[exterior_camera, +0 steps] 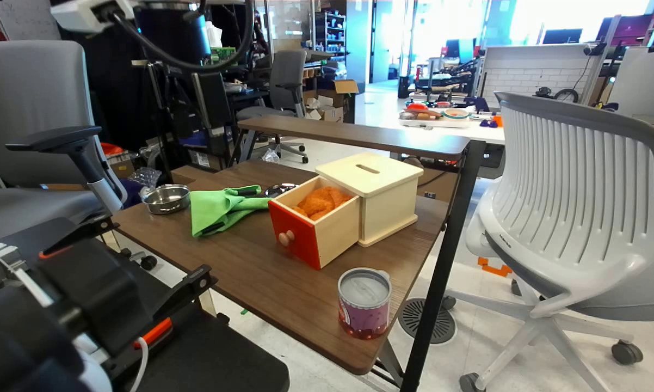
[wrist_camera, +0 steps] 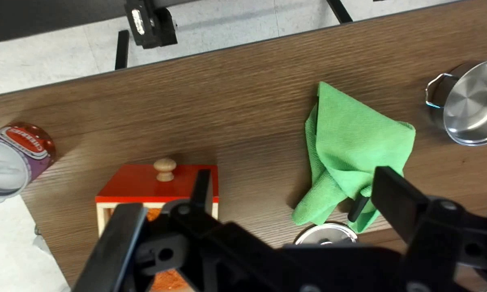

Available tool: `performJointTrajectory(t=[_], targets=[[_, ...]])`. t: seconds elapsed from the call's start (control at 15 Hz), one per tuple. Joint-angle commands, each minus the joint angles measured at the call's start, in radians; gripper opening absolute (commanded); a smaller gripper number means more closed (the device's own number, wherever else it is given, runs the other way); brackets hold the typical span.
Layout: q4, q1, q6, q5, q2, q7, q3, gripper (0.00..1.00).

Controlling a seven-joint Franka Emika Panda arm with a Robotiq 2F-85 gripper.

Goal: Unfold the towel then move the pot to the right

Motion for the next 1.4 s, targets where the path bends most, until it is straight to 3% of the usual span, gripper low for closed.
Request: performJointTrajectory(t=[0.0,0.67,1.33], targets=[[0.039,0.029,0.127,0.029,0.124,0.035,0.04,1.0],[0.247,0.061,0.206,0.098,0.388,0.087,0.134,1.0],[0.407,0.141,0.283,0.049,0.611,0.188,0.092,1.0]])
